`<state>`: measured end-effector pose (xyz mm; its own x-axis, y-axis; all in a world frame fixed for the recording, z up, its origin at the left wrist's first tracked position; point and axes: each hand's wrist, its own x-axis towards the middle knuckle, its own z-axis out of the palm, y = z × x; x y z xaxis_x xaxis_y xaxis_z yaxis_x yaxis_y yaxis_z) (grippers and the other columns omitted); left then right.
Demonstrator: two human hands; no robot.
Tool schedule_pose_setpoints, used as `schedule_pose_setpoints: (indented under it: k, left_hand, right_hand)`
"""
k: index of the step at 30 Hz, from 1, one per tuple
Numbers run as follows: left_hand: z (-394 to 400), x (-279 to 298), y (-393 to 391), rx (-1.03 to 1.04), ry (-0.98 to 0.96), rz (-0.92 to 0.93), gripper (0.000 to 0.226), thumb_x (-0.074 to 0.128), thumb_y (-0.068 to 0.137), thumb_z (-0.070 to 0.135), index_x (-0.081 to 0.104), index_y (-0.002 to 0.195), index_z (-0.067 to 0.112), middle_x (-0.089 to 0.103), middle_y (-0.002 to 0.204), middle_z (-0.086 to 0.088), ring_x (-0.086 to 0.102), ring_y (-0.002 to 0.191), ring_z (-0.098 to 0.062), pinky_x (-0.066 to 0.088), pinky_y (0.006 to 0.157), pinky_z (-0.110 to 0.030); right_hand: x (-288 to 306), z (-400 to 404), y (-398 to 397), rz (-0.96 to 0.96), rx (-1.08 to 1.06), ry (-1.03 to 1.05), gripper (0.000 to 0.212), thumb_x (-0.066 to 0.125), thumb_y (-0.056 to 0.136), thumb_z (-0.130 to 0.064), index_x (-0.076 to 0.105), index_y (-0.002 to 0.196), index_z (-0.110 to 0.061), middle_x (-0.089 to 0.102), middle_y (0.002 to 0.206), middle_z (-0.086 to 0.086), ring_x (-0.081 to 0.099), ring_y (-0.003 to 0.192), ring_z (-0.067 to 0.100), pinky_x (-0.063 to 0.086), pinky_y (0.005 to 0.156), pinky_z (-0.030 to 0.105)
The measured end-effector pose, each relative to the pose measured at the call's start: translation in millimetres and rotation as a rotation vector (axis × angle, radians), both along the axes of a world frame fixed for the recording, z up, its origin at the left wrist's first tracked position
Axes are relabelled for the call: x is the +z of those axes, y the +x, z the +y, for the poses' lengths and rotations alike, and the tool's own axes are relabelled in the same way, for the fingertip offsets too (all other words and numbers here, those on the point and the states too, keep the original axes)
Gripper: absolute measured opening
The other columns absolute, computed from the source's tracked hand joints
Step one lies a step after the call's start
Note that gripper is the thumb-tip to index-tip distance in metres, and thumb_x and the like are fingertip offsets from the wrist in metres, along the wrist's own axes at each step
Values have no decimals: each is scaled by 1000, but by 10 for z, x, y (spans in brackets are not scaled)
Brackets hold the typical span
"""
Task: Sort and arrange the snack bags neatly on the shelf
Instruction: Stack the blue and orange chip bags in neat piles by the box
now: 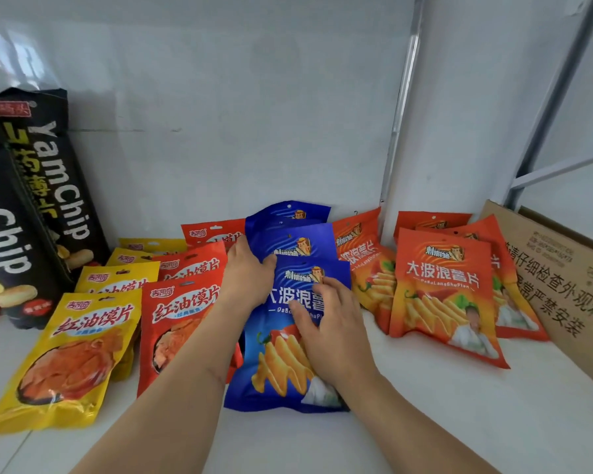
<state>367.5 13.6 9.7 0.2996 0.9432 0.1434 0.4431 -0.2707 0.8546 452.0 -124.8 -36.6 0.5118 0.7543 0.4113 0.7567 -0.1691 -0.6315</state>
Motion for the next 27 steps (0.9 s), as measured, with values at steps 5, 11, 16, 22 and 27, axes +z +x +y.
schedule_pose_setpoints:
  k: [5, 11, 16, 22, 27]
  left_hand:
    - [44, 16, -27, 40, 182, 189, 75, 54, 101, 36, 12, 158, 10, 17, 165, -13, 18, 152, -32, 23, 123, -47]
    - [-76, 99, -44, 57, 346, 354, 71, 48, 102, 40, 14, 158, 11, 17, 165, -11, 16, 152, -32, 21, 121, -48]
    - [-265, 227, -9, 108, 541, 480, 62, 46, 101, 38, 27, 154, 11, 23, 162, -11, 19, 149, -33, 23, 119, -49]
    - [-765, 349, 400, -23, 669, 508, 48, 46, 102, 34, 46, 144, 11, 44, 150, -8, 32, 142, -30, 33, 111, -43]
    - [-1134, 215, 965, -152, 530, 376, 48, 45, 103, 29, 44, 147, 11, 44, 151, -8, 34, 142, -28, 29, 115, -38]
  right_hand:
    - [-10, 90, 24, 61, 10, 70, 33, 41, 104, -34, 51, 131, -17, 50, 137, -4, 40, 128, 8, 37, 110, 32]
    - [26, -45, 191, -3, -43, 112, 33, 39, 104, -34, 55, 129, -17, 60, 126, -3, 50, 121, 13, 42, 104, 42]
    - [132, -227, 392, -19, -22, 149, 35, 41, 103, -36, 55, 130, -17, 61, 125, -2, 51, 117, 11, 46, 99, 37]
    - [289, -611, 1053, -110, -177, 123, 35, 49, 100, -31, 59, 129, -12, 63, 127, 5, 54, 120, 23, 40, 102, 37]
    - [256, -906, 1651, -106, -391, -31, 47, 50, 98, -39, 52, 136, -12, 57, 135, 10, 48, 127, 30, 36, 105, 43]
